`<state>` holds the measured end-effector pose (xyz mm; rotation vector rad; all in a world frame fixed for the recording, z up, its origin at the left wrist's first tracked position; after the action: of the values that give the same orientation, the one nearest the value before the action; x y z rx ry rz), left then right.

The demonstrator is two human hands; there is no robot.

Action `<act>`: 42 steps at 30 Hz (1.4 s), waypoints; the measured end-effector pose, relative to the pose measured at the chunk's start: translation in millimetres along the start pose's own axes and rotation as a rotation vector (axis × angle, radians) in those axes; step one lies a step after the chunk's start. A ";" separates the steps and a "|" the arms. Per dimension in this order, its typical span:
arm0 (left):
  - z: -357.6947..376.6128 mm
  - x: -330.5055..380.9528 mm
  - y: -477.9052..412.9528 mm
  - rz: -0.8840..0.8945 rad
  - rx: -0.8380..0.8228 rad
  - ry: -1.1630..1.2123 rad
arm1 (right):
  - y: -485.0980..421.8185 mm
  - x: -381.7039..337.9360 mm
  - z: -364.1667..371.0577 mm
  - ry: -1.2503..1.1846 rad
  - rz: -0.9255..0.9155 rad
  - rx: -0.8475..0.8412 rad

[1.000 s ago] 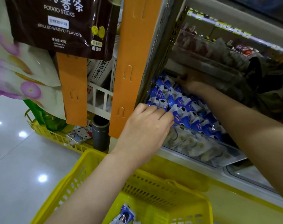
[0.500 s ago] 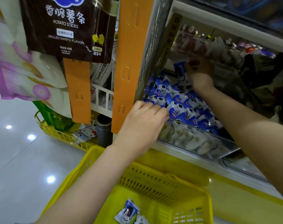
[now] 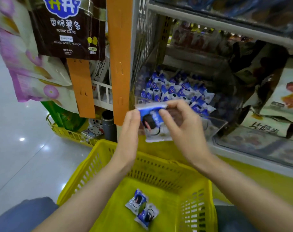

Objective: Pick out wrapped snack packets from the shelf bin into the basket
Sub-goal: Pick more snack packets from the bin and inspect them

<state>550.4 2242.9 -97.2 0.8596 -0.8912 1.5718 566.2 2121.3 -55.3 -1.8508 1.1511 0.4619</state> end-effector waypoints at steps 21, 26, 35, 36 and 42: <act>-44.7 -38.0 40.8 -0.350 0.065 -0.236 | 62.2 37.0 42.5 0.311 0.042 -0.378; -45.6 -40.7 40.1 -0.490 0.061 -0.138 | 56.8 42.8 38.7 0.164 0.193 -0.267; -62.8 -34.8 35.2 -0.390 0.207 -0.226 | 70.3 59.6 50.5 -0.415 0.883 -0.493; -65.6 -34.7 34.8 -0.358 0.213 -0.254 | 74.4 56.9 52.4 -0.415 0.878 -0.596; -68.6 -35.7 36.1 -0.231 0.106 -0.448 | 81.0 56.1 55.4 0.295 0.387 -0.722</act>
<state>515.3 2282.9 -164.0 1.3749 -0.9845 1.2535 532.2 2123.1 -163.1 -2.3615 1.7128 0.9419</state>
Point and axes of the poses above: each hand's wrist, its own y-axis away from the middle knuckle, its own z-axis out of the palm, x = y × z, the point moved 2 cm from there along -y, towards the middle knuckle, and after that the axes turned 12 degrees about y, right-handed, at the moved point
